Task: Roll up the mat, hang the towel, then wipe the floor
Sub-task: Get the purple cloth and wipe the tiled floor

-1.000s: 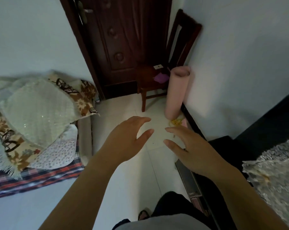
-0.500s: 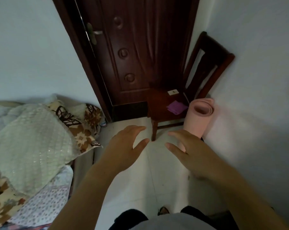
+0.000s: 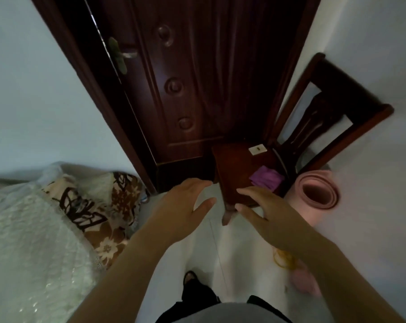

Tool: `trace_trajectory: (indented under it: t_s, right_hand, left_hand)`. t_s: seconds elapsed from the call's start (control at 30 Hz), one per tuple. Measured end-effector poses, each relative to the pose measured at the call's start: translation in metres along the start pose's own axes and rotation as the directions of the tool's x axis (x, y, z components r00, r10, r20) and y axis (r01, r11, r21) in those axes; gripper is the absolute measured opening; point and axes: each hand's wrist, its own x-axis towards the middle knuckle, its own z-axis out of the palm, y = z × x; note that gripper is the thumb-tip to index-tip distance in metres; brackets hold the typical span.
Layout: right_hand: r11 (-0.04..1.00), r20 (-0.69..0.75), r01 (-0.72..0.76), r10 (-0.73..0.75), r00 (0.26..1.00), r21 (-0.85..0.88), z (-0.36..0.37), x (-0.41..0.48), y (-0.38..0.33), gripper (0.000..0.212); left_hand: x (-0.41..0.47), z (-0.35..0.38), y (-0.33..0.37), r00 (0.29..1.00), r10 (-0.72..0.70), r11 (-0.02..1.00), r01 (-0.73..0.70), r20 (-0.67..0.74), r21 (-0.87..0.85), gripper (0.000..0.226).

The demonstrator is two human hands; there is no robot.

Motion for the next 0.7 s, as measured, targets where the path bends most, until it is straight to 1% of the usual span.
trace_trajectory:
  t_s: [0.13, 0.23, 0.3, 0.37, 0.43, 0.53, 0.57, 0.7]
  right_hand:
    - [0.994, -0.064, -0.107, 0.106, 0.992, -0.012, -0.003, 0.06, 0.006, 0.047]
    - [0.983, -0.123, -0.182, 0.184, 0.975, 0.03, -0.009, 0.091, 0.02, 0.055]
    - [0.971, -0.142, -0.232, 0.237, 0.961, 0.049, -0.016, 0.105, 0.038, 0.059]
    - [0.96, -0.168, -0.277, 0.281, 0.945, 0.049, -0.026, 0.119, 0.06, 0.058]
    - [0.948, -0.196, -0.314, 0.32, 0.927, 0.061, -0.038, 0.134, 0.083, 0.063]
    - [0.934, -0.218, -0.345, 0.357, 0.908, 0.091, -0.057, 0.158, 0.117, 0.07]
    - [0.927, -0.225, -0.36, 0.374, 0.9, 0.103, -0.064, 0.166, 0.127, 0.069]
    - [0.883, -0.234, -0.451, 0.47, 0.851, 0.133, -0.086, 0.198, 0.166, 0.052]
  left_hand:
    - [0.072, -0.017, -0.03, 0.993, 0.077, 0.997, -0.078, 0.084, 0.008, 0.049]
    - [0.125, -0.02, -0.04, 0.977, 0.117, 0.992, -0.122, 0.177, 0.017, 0.061]
    - [0.161, -0.019, -0.039, 0.961, 0.147, 0.988, -0.153, 0.234, 0.01, 0.066]
    - [0.199, -0.016, -0.034, 0.947, 0.178, 0.983, -0.182, 0.267, -0.012, 0.064]
    - [0.237, -0.01, -0.028, 0.937, 0.211, 0.977, -0.214, 0.279, -0.02, 0.057]
    - [0.286, 0.0, -0.018, 0.924, 0.217, 0.973, -0.232, 0.316, 0.01, 0.055]
    - [0.302, 0.003, -0.015, 0.915, 0.217, 0.971, -0.239, 0.339, 0.023, 0.055]
    - [0.363, 0.01, -0.005, 0.875, 0.246, 0.954, -0.294, 0.416, 0.054, 0.055]
